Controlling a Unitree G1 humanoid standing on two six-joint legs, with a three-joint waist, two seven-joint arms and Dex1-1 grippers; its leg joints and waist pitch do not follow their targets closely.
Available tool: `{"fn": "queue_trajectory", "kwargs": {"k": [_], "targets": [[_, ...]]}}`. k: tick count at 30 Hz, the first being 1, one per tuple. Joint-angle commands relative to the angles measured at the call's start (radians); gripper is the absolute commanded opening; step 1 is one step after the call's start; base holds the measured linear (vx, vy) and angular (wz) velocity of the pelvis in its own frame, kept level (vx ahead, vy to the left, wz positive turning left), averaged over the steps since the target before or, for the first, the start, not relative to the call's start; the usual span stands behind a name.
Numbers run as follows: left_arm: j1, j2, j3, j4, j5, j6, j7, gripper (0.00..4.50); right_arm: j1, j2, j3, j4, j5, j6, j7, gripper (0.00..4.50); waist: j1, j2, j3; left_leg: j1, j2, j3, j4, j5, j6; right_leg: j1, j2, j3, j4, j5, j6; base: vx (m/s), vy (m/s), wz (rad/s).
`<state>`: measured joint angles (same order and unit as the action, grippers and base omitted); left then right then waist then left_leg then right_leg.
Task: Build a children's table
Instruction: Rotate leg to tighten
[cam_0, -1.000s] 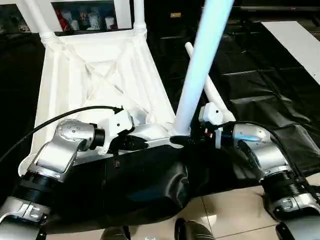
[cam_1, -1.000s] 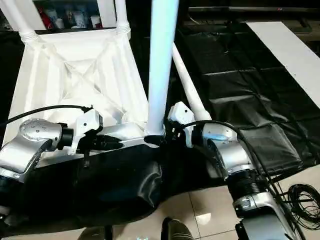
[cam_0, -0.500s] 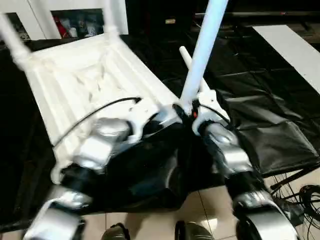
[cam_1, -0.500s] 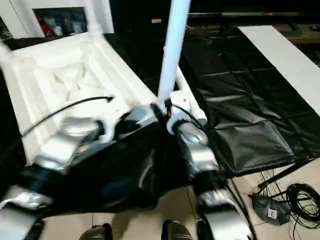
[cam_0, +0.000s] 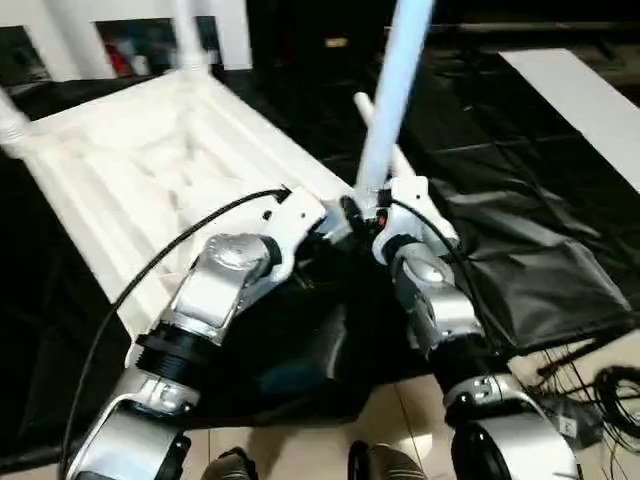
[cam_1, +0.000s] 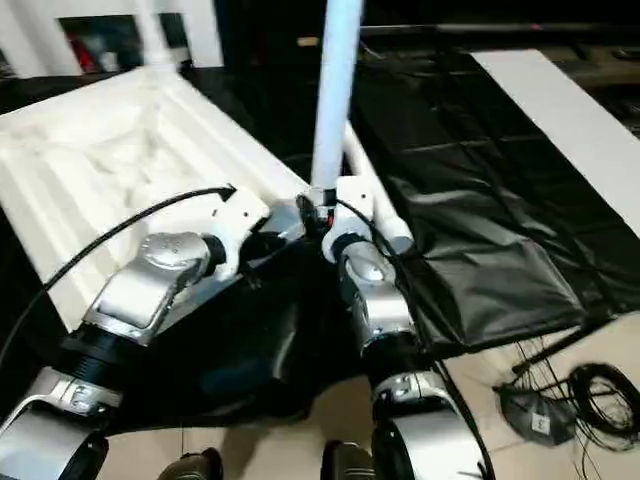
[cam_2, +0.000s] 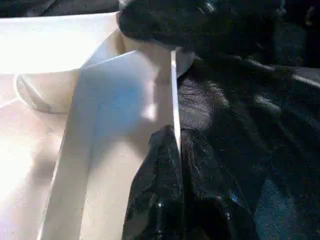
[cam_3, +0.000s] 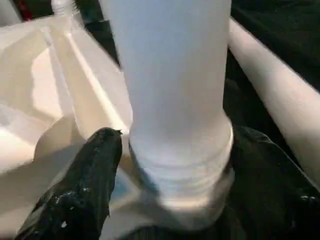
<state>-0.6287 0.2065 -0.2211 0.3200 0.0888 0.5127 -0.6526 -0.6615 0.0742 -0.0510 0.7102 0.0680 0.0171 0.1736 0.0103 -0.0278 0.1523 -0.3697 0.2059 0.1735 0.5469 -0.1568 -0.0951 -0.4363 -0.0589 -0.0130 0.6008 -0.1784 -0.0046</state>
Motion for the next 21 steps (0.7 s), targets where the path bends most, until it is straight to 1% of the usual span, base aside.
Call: {"fn": "queue_trajectory", "kwargs": {"k": [1, 2, 3, 4, 6, 7, 8, 9, 10, 11, 12, 13, 14, 15, 16, 17, 19, 20, 21], "targets": [[0.055, -0.007, -0.016, 0.038, -0.02, -0.014, -0.006, 0.0, 0.017, 0.01, 0.086, -0.028, -0.008, 0.038, 0.087, 3.98, 0.001, -0.006, -0.044, -0.007, 0.003, -0.005, -0.072, -0.341, 0.012, 0.037, -0.051, 0.028, -0.099, -0.46, -0.076, 0.0, 0.0, 0.0], [0.071, 0.012, -0.007, 0.017, -0.03, -0.016, -0.024, 0.0, 0.029, -0.028, 0.094, -0.069, -0.021, 0.045, 0.102, 3.98, -0.001, -0.012, -0.043, -0.007, 0.004, -0.004, -0.073, -0.333, 0.015, 0.037, -0.051, 0.027, -0.1, -0.456, -0.077, 0.0, 0.0, 0.0], [0.078, 0.021, -0.004, 0.009, -0.032, -0.018, -0.031, 0.0, 0.034, -0.046, 0.098, -0.086, -0.03, 0.047, 0.106, 4.24, 0.0, -0.01, -0.046, -0.006, 0.004, -0.002, -0.071, -0.309, 0.022, 0.039, -0.05, 0.028, -0.099, -0.425, -0.079, 0.0, 0.0, 0.0], [0.086, 0.035, -0.007, 0.001, -0.034, -0.038, -0.048, 0.0, 0.042, -0.061, 0.094, -0.106, -0.027, 0.05, 0.117, 4.24, 0.0, -0.011, -0.046, -0.007, 0.004, 0.0, -0.069, -0.291, 0.026, 0.039, -0.05, 0.029, -0.098, -0.398, -0.085, 0.0, 0.0, 0.0], [0.102, 0.061, -0.002, -0.013, -0.04, -0.05, -0.075, 0.0, 0.066, -0.093, 0.084, -0.157, -0.002, 0.067, 0.167, 4.3, -0.001, -0.01, -0.048, -0.007, 0.005, 0.006, -0.065, -0.25, 0.041, 0.039, -0.046, 0.031, -0.091, -0.309, -0.118, 0.0, 0.0, 0.0], [0.122, 0.092, 0.003, -0.032, -0.054, -0.069, -0.117, 0.0, 0.098, -0.138, 0.086, -0.217, 0.025, 0.088, 0.248, 4.3, 0.002, -0.012, -0.048, -0.01, 0.003, 0.007, -0.062, -0.225, 0.05, 0.047, -0.045, 0.031, -0.086, -0.259, -0.128, 0.053, -0.014, 0.01], [0.128, 0.103, 0.005, -0.039, -0.058, -0.073, -0.131, 0.0, 0.11, -0.155, 0.091, -0.236, 0.033, 0.095, 0.279, 4.3, 0.005, -0.011, -0.05, -0.009, 0.005, 0.008, -0.061, -0.21, 0.055, 0.049, -0.045, 0.031, -0.084, -0.231, -0.133, 0.053, -0.014, 0.01], [0.142, 0.131, 0.004, -0.052, -0.069, -0.117, -0.175, 0.0, 0.136, -0.192, 0.1, -0.277, 0.053, 0.106, 0.359, 4.3, 0.004, -0.009, -0.051, -0.007, 0.005, 0.01, -0.059, -0.187, 0.064, 0.049, -0.043, 0.031, -0.081, -0.185, -0.151, 0.06, -0.013, 0.02], [0.149, 0.145, 0.002, -0.057, -0.074, -0.148, -0.198, 0.0, 0.147, -0.208, 0.103, -0.294, 0.062, 0.11, 0.396, 4.3, 0.006, -0.009, -0.051, -0.007, 0.004, 0.01, -0.058, -0.18, 0.074, 0.051, -0.042, 0.03, -0.08, -0.166, -0.155, 0.057, -0.008, 0.01], [0.155, 0.151, 0.004, -0.066, -0.087, -0.151, -0.222, 0.0, 0.153, -0.218, 0.107, -0.304, 0.071, 0.11, 0.424, 4.3, 0.004, -0.009, -0.055, -0.01, 0.005, 0.012, -0.056, -0.143, 0.085, 0.057, -0.043, 0.032, -0.072, -0.101, -0.17, 0.057, -0.008, 0.01], [0.162, 0.159, 0.007, -0.079, -0.104, -0.141, -0.249, 0.0, 0.16, -0.23, 0.11, -0.313, 0.08, 0.111, 0.454, 4.3, 0.003, -0.006, -0.054, -0.006, 0.005, 0.015, -0.054, -0.118, 0.094, 0.055, -0.041, 0.031, -0.068, -0.049, -0.195, 0.0, 0.0, 0.0], [0.173, 0.177, 0.007, -0.099, -0.128, -0.146, -0.3, 0.0, 0.169, -0.254, 0.12, -0.32, 0.089, 0.1, 0.503, 4.3, 0.001, -0.007, -0.056, -0.007, 0.004, 0.015, -0.053, -0.107, 0.099, 0.058, -0.041, 0.031, -0.065, -0.023, -0.209, 0.0, 0.0, 0.0], [0.189, 0.213, 0.002, -0.13, -0.163, -0.153, -0.383, 0.0, 0.183, -0.299, 0.138, -0.331, 0.105, 0.082, 0.589, 4.3, 0.001, -0.005, -0.057, -0.007, 0.003, 0.016, -0.051, -0.096, 0.108, 0.061, -0.04, 0.03, -0.06, 0.014, -0.228, 0.0, 0.0, 0.0], [0.189, 0.213, 0.002, -0.13, -0.163, -0.153, -0.383, 0.0, 0.183, -0.299, 0.138, -0.331, 0.105, 0.082, 0.589, 4.3, 0.002, -0.004, -0.058, -0.006, 0.006, 0.016, -0.049, -0.082, 0.121, 0.064, -0.042, 0.031, -0.054, 0.054, -0.244, 0.0, 0.0, 0.0], [0.194, 0.229, -0.001, -0.137, -0.172, -0.161, -0.413, 0.0, 0.188, -0.316, 0.144, -0.335, 0.111, 0.078, 0.622, 4.3, 0.001, -0.004, -0.057, -0.005, 0.007, 0.018, -0.048, -0.077, 0.128, 0.061, -0.041, 0.032, -0.054, 0.073, -0.252, 0.0, 0.0, 0.0], [0.197, 0.248, -0.002, -0.144, -0.186, -0.163, -0.446, 0.0, 0.191, -0.336, 0.149, -0.34, 0.115, 0.078, 0.662, 4.3, 0.003, -0.003, -0.056, 0.0, 0.006, 0.02, -0.047, -0.081, 0.138, 0.059, -0.038, 0.03, -0.054, 0.073, -0.264, 0.0, 0.0, 0.0], [0.198, 0.26, -0.001, -0.151, -0.198, -0.16, -0.469, 0.0, 0.189, -0.347, 0.15, -0.341, 0.12, 0.079, 0.688, 4.3, 0.006, -0.003, -0.054, 0.001, 0.01, 0.02, -0.048, -0.089, 0.14, 0.056, -0.041, 0.03, -0.054, 0.047, -0.27, 0.0, 0.0, 0.0], [0.199, 0.283, -0.003, -0.164, -0.217, -0.153, -0.507, 0.0, 0.186, -0.369, 0.157, -0.349, 0.128, 0.08, 0.738, 4.3, 0.007, -0.002, -0.054, 0.002, 0.011, 0.02, -0.048, -0.092, 0.138, 0.056, -0.042, 0.03, -0.054, 0.036, -0.271, 0.0, 0.0, 0.0], [0.2, 0.289, -0.004, -0.166, -0.22, -0.153, -0.516, 0.0, 0.186, -0.375, 0.16, -0.351, 0.131, 0.083, 0.752, 4.3, 0.008, -0.003, -0.054, 0.003, 0.013, 0.019, -0.049, -0.094, 0.137, 0.056, -0.042, 0.029, -0.054, 0.022, -0.272, 0.0, 0.0, 0.0]]}}
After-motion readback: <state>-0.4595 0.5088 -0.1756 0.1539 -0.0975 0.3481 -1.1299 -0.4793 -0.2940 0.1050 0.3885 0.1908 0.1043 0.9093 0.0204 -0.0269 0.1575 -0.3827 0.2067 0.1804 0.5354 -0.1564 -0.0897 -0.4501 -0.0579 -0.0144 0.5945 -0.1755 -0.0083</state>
